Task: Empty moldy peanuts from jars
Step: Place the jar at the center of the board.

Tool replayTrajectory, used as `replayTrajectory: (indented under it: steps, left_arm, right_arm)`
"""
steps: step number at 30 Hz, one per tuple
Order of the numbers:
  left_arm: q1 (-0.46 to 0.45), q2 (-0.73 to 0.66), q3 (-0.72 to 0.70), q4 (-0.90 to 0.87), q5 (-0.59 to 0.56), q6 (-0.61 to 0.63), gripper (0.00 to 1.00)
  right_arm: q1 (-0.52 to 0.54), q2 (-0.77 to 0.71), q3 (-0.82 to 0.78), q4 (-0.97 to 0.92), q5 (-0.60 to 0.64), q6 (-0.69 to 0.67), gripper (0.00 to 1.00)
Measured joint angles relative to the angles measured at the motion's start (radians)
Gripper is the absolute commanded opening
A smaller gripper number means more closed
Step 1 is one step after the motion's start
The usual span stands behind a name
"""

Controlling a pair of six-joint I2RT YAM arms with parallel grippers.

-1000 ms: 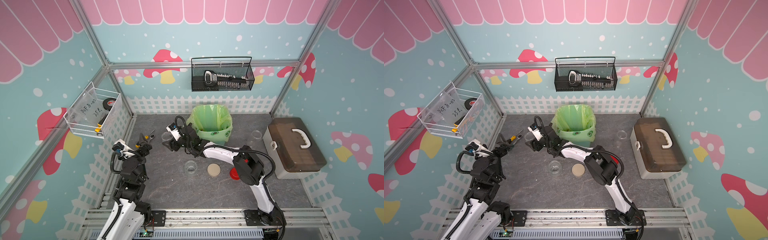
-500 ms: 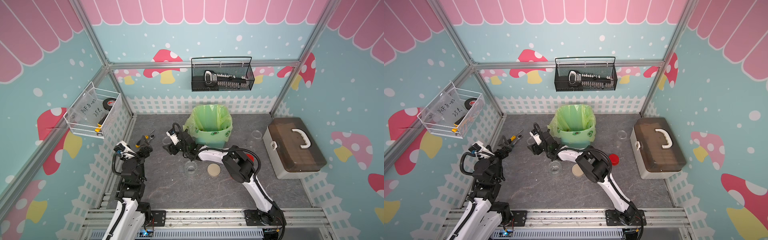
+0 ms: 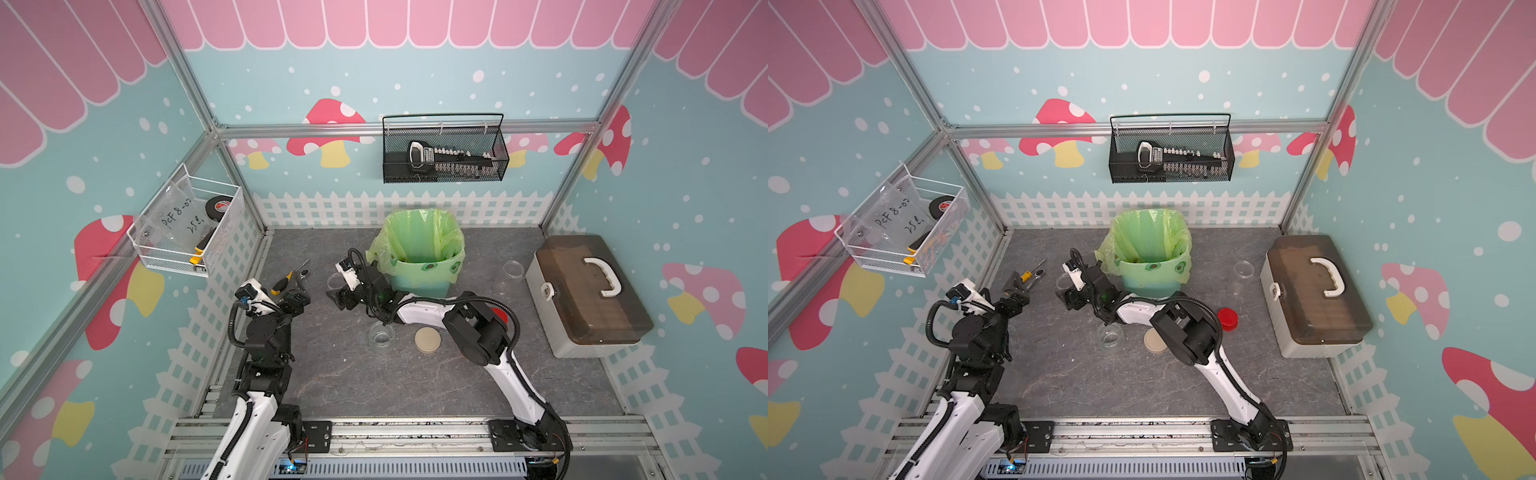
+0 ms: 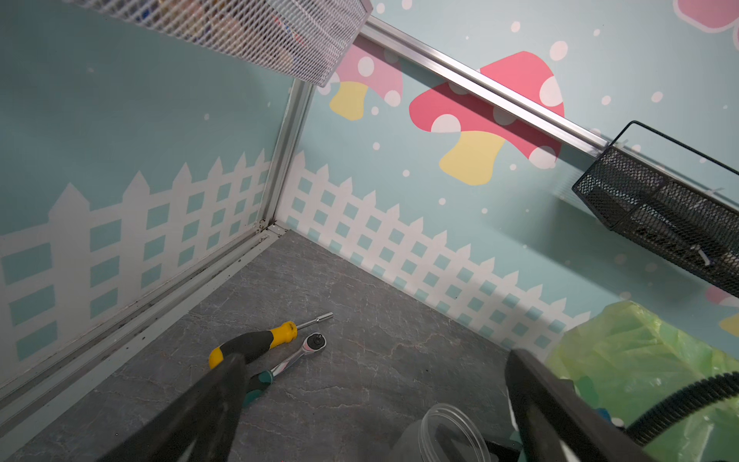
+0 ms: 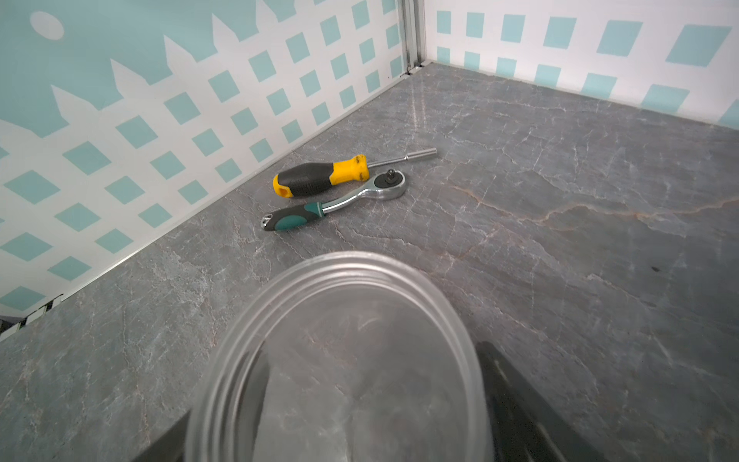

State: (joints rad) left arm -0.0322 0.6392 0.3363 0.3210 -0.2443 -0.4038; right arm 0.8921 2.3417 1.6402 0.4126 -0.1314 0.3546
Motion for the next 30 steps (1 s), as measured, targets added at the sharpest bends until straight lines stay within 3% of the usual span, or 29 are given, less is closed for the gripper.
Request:
replayTrajectory:
  steps: [7, 10, 30]
  left_arm:
    - [0.000, 0.000, -0.002, 0.006, 0.006, 0.001, 0.99]
    - [0.000, 0.000, -0.002, 0.006, 0.007, 0.003, 0.99]
    - [0.000, 0.015, -0.003, 0.012, 0.014, 0.040, 0.99]
  right_arm:
    - [0.000, 0.000, -0.028, 0.022, 0.005, 0.001, 0.88]
    - [0.000, -0.001, -0.038, 0.023, 0.001, 0.000, 0.99]
    - [0.000, -0.235, -0.139, -0.023, -0.048, -0.044, 0.99]
